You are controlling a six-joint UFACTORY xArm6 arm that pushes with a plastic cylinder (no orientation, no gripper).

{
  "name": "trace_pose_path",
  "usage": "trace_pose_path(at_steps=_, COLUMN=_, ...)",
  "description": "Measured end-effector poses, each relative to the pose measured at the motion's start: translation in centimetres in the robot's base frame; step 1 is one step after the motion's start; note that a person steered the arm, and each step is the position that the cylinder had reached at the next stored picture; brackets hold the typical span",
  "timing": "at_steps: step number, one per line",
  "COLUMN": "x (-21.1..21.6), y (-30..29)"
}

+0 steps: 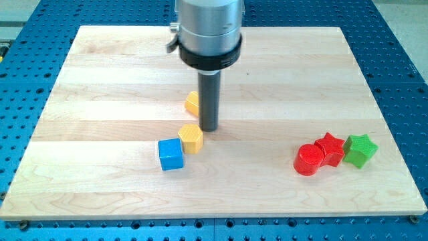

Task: Place the yellow heart diagonally to the top left of the red circle

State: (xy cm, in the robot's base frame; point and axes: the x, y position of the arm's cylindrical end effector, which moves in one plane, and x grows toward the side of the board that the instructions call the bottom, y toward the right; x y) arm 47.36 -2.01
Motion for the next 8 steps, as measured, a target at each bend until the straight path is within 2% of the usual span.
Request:
trace_pose_path(at_steps=1, x=-2.3, y=-2.7)
trace_pose_path(at_steps=3, x=-12.4, y=11.1)
trace_pose_path(at_steps=4, x=-15.2, y=15.6)
trace_pose_path(at_steps=5, x=-17.6, y=17.8)
trace_pose_path(at_steps=6, x=-17.4, y=10.4)
trace_pose_path(at_steps=7, x=-14.1, y=-0.5)
trace_pose_path(at_steps=8, x=-7.7, y=-2.5)
